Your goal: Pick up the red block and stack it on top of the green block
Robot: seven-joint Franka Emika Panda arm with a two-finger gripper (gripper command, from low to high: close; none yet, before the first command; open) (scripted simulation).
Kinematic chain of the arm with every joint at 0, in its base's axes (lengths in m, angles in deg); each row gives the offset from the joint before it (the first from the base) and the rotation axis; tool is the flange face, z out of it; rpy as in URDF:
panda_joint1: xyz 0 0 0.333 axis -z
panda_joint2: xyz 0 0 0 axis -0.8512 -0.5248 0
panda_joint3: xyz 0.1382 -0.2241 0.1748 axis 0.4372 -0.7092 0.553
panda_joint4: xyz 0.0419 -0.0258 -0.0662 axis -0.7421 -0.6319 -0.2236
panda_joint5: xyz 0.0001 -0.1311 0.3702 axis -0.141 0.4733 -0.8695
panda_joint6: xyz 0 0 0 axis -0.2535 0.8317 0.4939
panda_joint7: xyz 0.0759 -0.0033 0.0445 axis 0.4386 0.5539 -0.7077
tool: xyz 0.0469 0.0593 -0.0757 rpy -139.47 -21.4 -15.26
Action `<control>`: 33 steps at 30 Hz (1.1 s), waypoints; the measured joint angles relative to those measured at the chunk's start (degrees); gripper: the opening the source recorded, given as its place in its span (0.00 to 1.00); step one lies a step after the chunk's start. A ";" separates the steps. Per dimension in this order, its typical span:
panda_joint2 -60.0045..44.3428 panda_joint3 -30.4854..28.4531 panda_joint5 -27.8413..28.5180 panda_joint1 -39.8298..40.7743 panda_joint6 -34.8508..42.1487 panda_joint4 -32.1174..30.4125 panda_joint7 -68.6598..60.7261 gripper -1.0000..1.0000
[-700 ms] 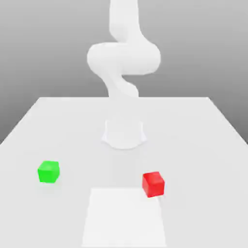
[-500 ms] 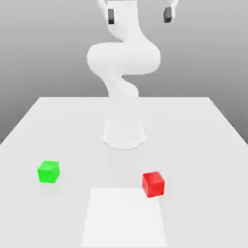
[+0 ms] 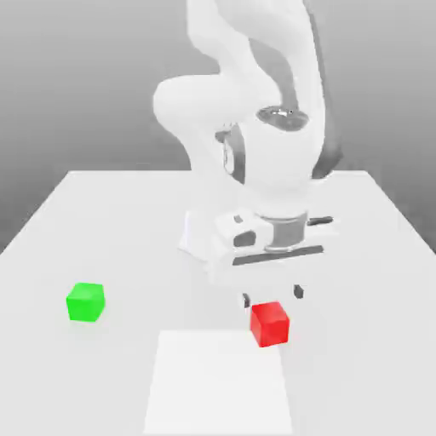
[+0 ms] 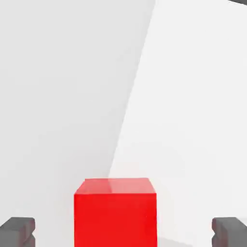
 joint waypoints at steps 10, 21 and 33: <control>-6.33 -2.93 1.98 -2.56 -5.42 0.67 1.58 0.00; 11.58 -5.64 -0.19 1.71 10.34 -1.31 -6.11 0.00; 17.49 -28.65 12.34 25.60 17.74 0.85 -32.39 0.00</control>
